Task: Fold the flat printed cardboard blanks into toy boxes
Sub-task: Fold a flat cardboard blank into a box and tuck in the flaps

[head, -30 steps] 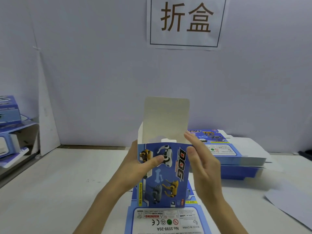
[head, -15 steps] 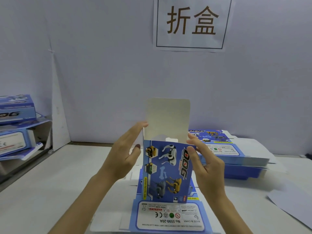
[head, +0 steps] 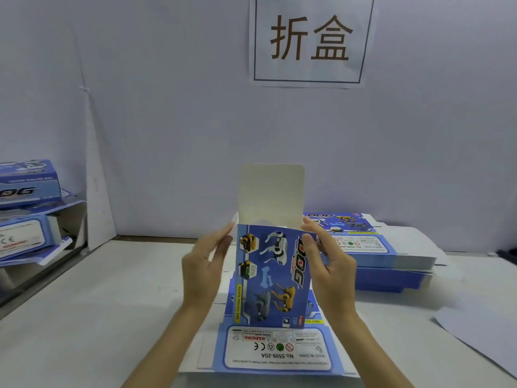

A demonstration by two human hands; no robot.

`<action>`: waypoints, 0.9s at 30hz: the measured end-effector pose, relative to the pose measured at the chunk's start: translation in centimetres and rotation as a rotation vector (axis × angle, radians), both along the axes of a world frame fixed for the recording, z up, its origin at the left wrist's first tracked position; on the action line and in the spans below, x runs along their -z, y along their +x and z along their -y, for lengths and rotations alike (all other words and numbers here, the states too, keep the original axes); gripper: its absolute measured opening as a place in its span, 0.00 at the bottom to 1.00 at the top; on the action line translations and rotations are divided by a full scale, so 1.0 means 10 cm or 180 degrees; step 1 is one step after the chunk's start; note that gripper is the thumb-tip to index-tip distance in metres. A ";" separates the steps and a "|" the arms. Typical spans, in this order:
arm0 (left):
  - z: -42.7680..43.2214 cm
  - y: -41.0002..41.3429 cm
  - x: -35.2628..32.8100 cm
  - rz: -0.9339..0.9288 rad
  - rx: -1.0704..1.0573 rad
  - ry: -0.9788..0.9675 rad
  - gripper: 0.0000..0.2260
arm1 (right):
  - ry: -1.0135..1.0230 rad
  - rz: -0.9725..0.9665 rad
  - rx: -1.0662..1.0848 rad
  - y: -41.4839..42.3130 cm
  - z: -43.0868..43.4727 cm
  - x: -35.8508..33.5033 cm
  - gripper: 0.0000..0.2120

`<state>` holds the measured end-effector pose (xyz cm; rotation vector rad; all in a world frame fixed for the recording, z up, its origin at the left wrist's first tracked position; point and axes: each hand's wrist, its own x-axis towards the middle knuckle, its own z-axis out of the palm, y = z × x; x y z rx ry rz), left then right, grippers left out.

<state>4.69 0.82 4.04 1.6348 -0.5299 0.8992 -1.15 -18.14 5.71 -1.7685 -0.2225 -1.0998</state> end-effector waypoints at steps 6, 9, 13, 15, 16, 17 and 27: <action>0.28 -0.19 0.19 -0.0975 0.1384 -0.0790 0.19 | 0.0697 -0.0057 -0.0404 -0.02 -0.19 0.06 0.13; 0.23 -0.15 0.23 -0.1000 0.1307 -0.0350 0.31 | 0.0793 -0.0146 -0.0504 -0.06 -0.20 0.02 0.14; 0.22 -0.11 0.26 -0.1700 0.1597 -0.0238 0.42 | 0.0614 -0.0320 -0.0720 -0.18 -0.06 -0.08 0.13; 0.16 -0.08 0.27 -0.1784 0.1603 -0.0089 0.33 | 0.0500 -0.0385 -0.0765 -0.25 0.07 -0.20 0.11; 0.12 -0.08 0.27 -0.1755 0.1658 0.0005 0.30 | 0.0456 -0.0331 -0.0668 -0.27 0.15 -0.29 0.10; 0.09 -0.10 0.27 -0.1742 0.1752 0.0088 0.28 | 0.0430 -0.0273 -0.0502 -0.27 0.23 -0.40 0.10; 0.19 -0.21 0.38 -0.1888 0.1822 -0.0095 0.32 | 0.0246 -0.1312 -0.0929 0.38 0.31 -1.23 0.04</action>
